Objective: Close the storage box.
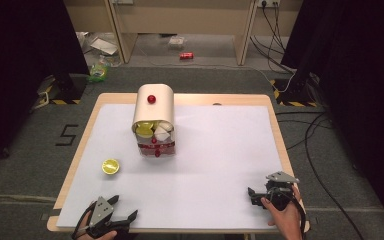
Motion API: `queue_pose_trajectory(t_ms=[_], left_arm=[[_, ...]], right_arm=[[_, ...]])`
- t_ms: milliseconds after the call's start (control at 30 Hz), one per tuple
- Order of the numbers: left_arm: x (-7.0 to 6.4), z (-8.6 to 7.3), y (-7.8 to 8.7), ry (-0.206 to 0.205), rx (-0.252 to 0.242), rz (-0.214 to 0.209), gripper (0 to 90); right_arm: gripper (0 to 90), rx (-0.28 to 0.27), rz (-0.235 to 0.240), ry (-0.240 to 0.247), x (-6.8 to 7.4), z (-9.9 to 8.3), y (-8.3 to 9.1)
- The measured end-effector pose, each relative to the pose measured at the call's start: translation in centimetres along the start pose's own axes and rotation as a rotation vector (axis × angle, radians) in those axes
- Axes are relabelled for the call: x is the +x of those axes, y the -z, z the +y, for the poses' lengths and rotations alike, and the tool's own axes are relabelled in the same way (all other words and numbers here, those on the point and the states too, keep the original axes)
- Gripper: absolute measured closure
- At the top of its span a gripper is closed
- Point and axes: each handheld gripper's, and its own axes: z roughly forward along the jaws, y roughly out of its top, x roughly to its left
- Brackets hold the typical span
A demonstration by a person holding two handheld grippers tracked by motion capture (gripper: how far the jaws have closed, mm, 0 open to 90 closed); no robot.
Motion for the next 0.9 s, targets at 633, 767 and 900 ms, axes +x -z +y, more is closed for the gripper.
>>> queue_pose_trajectory(t_ms=[633, 767, 900], left_arm=[[-0.23, -0.46, 0.07, 0.014, -0.027, 0.009, 14.4], [-0.19, -0.46, 0.08, 0.012, -0.026, 0.006, 14.3], [-0.17, -0.46, 0.07, 0.012, -0.025, 0.004, 14.2]], right_arm=[[0.2, 0.0, 0.0, 0.001, 0.0, -0.01, 0.0], [0.2, 0.0, 0.0, 0.001, 0.0, 0.0, 0.0], [0.2, -0.001, 0.0, 0.001, -0.01, -0.01, 0.0]])
